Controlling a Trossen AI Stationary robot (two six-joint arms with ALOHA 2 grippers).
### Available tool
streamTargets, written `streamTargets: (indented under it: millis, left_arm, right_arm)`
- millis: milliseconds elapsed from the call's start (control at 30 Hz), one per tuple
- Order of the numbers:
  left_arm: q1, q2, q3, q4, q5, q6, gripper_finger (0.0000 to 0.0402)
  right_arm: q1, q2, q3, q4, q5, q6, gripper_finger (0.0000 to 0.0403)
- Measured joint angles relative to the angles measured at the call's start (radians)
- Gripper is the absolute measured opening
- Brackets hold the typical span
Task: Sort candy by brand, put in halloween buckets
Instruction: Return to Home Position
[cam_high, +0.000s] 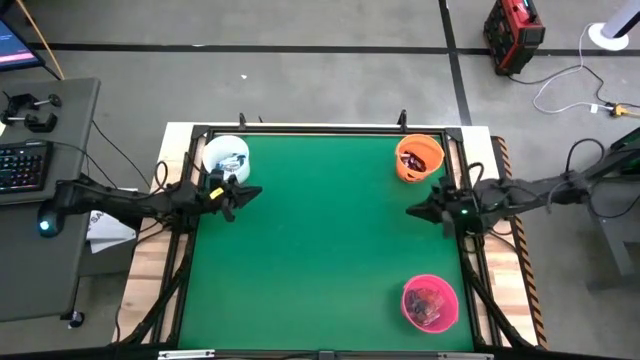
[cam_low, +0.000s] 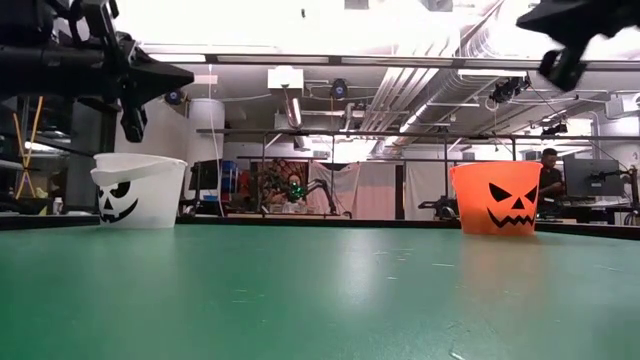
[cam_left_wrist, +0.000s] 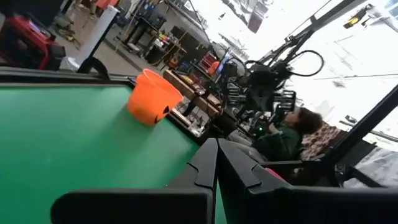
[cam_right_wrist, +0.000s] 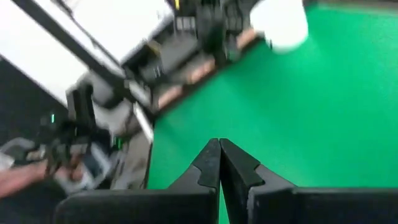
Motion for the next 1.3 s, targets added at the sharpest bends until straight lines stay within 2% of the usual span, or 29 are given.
streamTargets:
  millis: [67,167,233,400,567,700,900,1100,1300]
  left_arm:
    - [-0.002,0.0,0.0,-0.005,0.014,-0.012,0.0]
    - [-0.002,0.0,0.0,-0.006,0.027,-0.011,0.0]
    - [-0.002,0.0,0.0,-0.007,0.028,-0.012,0.0]
    - [-0.002,0.0,0.0,-0.023,0.029,-0.012,0.0]
    - [-0.002,0.0,0.0,-0.026,0.03,-0.012,0.0001]
    - [-0.002,-0.002,0.001,-0.058,0.03,-0.011,0.0001]
    - [-0.002,-0.077,0.002,-0.233,0.03,-0.011,0.0001]
    - [-0.002,-0.156,0.002,-0.425,0.03,-0.011,0.0001]
    - [-0.002,-0.255,0.001,-0.574,0.031,-0.011,0.0001]
  right_arm:
    - [-0.05,-0.003,-0.101,0.207,-0.01,-0.054,0.0]
    - [-0.156,0.006,-0.226,0.497,-0.138,-0.093,0.0]
    - [-0.236,0.013,-0.281,0.623,-0.225,-0.103,0.0]
    - [-0.399,0.01,-0.342,0.669,-0.371,-0.217,0.0]
    - [-0.496,0.01,-0.377,0.623,-0.55,-0.338,0.0]
    - [-0.531,0.011,-0.414,0.595,-0.561,-0.34,0.0]
    - [-0.534,0.01,-0.465,0.593,-0.558,-0.339,0.0]
    - [-0.534,0.012,-0.465,0.35,-0.445,-0.335,0.0]
    - [-0.533,0.025,-0.464,0.345,-0.401,-0.343,0.0]
